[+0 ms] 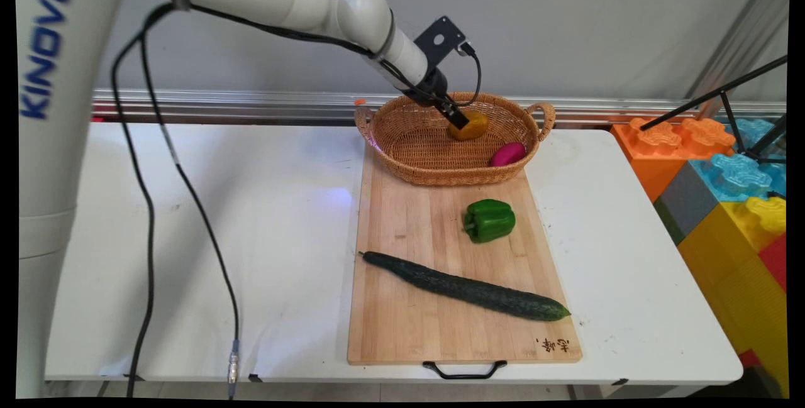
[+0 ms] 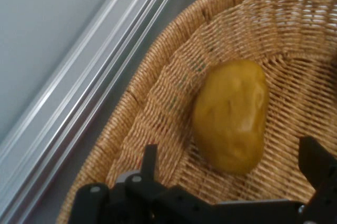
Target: Pick up the potato from the vegetable basket
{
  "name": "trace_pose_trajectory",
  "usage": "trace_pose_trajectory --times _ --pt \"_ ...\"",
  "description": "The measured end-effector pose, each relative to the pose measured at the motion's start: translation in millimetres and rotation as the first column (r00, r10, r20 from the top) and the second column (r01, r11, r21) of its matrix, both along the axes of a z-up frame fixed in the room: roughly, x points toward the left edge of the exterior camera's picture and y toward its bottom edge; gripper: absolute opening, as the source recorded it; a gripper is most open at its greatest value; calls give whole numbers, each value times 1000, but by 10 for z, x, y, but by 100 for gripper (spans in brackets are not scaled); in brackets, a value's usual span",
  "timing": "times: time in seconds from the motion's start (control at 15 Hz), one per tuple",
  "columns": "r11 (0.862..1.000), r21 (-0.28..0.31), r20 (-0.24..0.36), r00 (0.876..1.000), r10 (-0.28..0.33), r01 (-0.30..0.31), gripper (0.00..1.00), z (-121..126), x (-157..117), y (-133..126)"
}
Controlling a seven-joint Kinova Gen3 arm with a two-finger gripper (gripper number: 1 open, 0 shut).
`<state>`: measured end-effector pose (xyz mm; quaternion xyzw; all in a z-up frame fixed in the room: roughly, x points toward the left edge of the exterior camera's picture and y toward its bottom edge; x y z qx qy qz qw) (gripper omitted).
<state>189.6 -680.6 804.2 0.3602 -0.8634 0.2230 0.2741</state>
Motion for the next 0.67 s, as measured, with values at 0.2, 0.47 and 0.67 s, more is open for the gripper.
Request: trace_pose_trajectory --times 0.2,0.47,0.67 --pt "1000 21 -39 999 13 -12 100 -181 -57 -125" --pt "999 37 -85 996 17 -14 100 -374 -139 -275" --pt "999 32 -97 995 20 -17 100 -459 -171 -359"
